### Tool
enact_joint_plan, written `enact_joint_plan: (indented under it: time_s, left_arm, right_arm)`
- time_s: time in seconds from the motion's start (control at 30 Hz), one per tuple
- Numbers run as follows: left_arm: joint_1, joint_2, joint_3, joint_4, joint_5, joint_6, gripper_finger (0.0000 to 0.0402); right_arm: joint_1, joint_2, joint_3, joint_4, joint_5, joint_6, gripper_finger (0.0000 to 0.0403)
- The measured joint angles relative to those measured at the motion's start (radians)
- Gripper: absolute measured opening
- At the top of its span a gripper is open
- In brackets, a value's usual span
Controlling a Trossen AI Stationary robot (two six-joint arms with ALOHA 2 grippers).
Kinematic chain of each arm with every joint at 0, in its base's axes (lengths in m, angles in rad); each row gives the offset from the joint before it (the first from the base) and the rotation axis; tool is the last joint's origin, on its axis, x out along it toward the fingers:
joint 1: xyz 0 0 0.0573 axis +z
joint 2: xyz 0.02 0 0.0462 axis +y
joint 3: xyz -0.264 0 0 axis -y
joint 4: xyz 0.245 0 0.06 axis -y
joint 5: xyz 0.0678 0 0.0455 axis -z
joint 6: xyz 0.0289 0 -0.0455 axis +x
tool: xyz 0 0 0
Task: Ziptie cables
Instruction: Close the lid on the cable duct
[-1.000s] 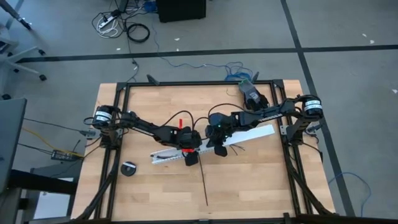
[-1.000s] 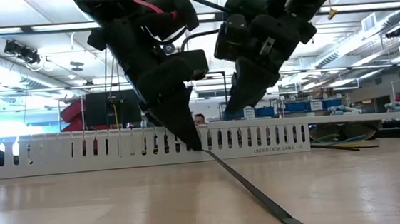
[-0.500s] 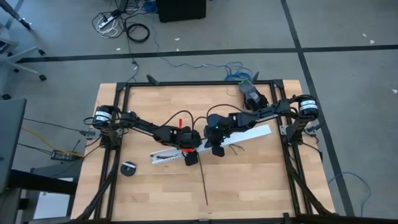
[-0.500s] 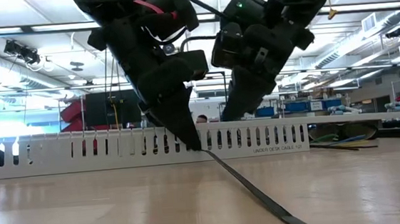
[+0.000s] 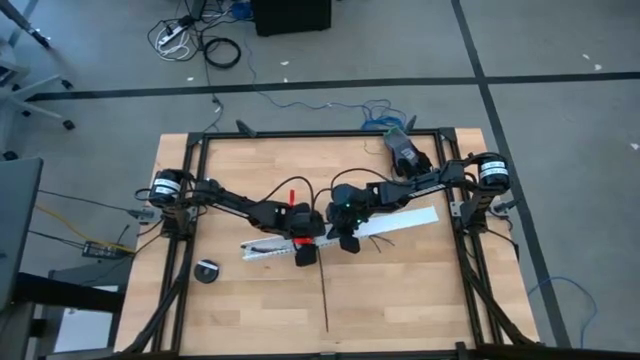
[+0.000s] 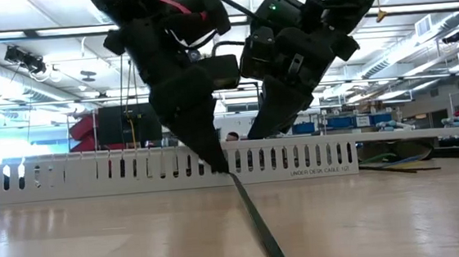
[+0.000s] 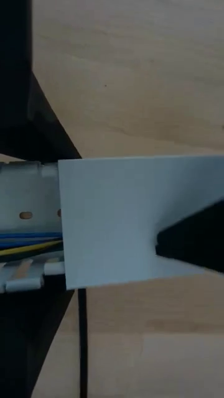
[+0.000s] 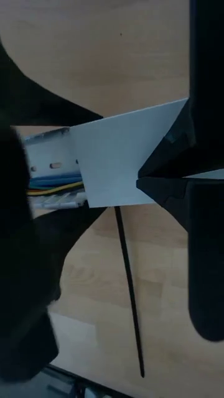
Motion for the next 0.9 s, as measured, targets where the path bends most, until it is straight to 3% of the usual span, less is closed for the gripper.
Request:
enact_joint_plan:
  time_s: [0.3, 0.63, 0.9]
  left_arm:
    - [-0.001, -0.027, 0.032, -0.111, 0.004, 0.018, 0.0296]
    - [-0.032, -0.035, 0.030, -0.208, -0.065, -0.010, 0.0297]
    - [-0.060, -0.036, 0.001, -0.171, -0.121, -0.012, 0.0291]
  right_arm:
    - [0.000, 0.000, 0.000, -0.010, 0.003, -0.005, 0.0000]
    - [0.000, 0.000, -0.001, -0.011, 0.004, -0.022, 0.0000]
    - [0.001, 0.000, -0.002, -0.008, 0.003, -0.025, 0.0000]
